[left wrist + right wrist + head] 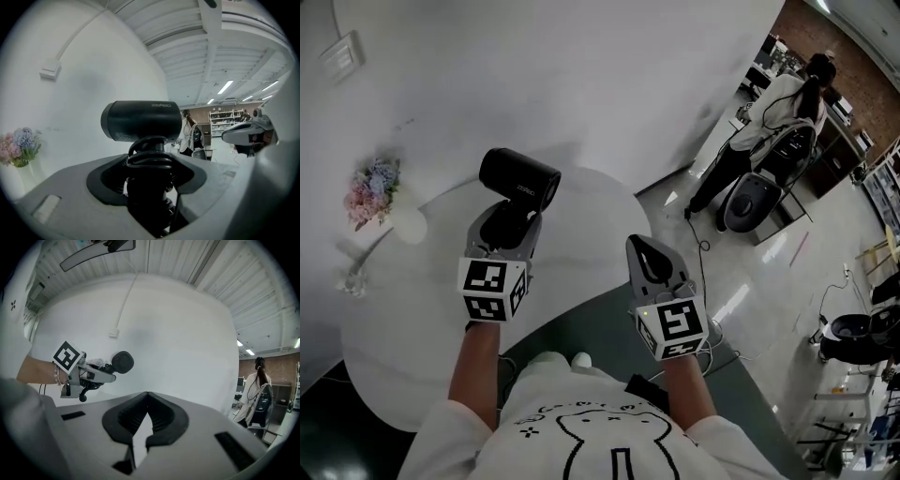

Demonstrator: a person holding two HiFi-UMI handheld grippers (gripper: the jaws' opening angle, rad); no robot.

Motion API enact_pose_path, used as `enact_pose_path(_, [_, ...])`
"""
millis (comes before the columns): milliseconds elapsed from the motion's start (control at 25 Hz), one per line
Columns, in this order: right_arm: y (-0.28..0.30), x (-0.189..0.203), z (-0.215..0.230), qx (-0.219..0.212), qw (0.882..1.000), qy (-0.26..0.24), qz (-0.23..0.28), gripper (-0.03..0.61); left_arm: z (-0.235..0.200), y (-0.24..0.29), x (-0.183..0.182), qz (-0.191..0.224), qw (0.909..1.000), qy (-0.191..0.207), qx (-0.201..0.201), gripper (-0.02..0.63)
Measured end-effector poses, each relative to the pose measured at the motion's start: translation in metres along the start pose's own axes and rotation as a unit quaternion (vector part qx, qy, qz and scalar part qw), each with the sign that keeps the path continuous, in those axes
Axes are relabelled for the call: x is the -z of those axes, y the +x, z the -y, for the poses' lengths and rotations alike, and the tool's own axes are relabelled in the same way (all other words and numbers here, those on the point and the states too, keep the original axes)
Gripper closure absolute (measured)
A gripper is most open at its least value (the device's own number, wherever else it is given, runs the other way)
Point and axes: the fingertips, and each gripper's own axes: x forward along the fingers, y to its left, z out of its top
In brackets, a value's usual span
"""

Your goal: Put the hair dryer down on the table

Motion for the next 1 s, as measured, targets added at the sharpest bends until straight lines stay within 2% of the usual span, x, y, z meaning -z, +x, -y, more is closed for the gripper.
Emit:
enact_pose_path(200, [0.023,0.019,0.005,-0.012,1.000,0.010,-0.016,0.578,-0.006,0.037,0.031,-0.051,0.9984,-0.023,-0.008,0.354])
enact_pose_path(440, [0.061,0.035,0.010,-0.016,0.999,0.016,-0.040,0.578,-0.022,0.085,0.070,-0.112,0.9936,-0.016,0.007,0.354])
enact_pose_path(680, [0.092,0.045,0.019,-0.023,0.998,0.020,-0.062,0.578,-0.031,0.135,0.107,-0.170,0.9846,-0.030,0.028,0.354])
enact_pose_path(1000, [0.131,0.068,0.032,-0.014,0.995,0.035,-0.090,0.578,-0.035,0.185,0.163,-0.232,0.9703,-0.056,0.038,0.354])
